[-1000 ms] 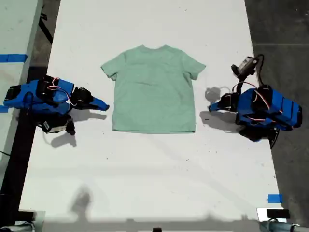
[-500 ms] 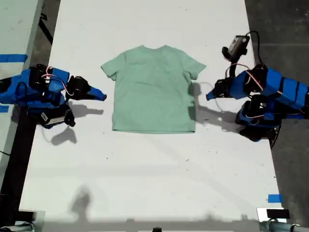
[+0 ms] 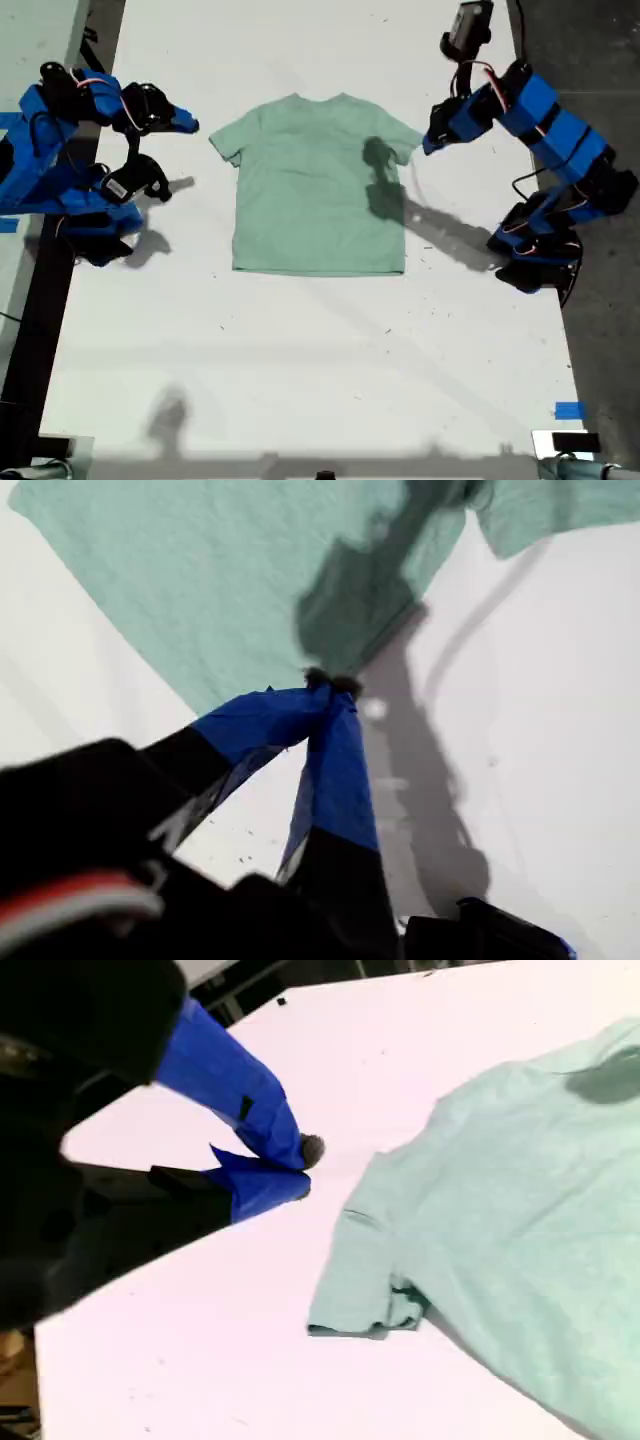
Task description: Fold tshirt
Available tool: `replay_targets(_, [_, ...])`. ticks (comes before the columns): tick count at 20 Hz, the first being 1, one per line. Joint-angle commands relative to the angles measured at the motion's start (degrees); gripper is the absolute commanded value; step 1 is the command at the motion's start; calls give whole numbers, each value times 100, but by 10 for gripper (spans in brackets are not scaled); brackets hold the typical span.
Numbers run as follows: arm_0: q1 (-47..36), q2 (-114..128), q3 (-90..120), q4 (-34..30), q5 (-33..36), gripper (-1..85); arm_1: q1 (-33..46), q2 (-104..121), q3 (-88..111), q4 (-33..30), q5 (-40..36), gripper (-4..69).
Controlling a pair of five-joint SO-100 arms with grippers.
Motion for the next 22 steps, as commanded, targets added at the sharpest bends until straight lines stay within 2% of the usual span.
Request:
replay_targets(1, [-738,-773,-844,114,615,1,475,-448,-1020,176,-396,-8])
replay_targets(4, [-1301,-1564,-1591,264,1081,1,800,-949,-1811,404,-615,-8])
replay_targets(9, [-1468,-1934,-1907,246,1187,1,1116,-1266,-2479,615,-923,-9])
replay_targets(10, [-1459,-1942,-1890,237,1187,1,1178,-1318,-2479,633,-1020,25])
replay_targets(12, [-1441,-1942,-1872,237,1178,1,1310,-1521,-2540,686,-1274,207])
replay_targets(14, [-1397,-1925,-1863,237,1160,1,1433,-1775,-2522,633,-1512,282])
replay_targets(16, [-1345,-1925,-1811,211,1160,1,1573,-2092,-2426,431,-1731,314])
replay_targets(22, [-1257,-1916,-1740,193,1134,1,1811,-3182,-2197,-563,-2057,312])
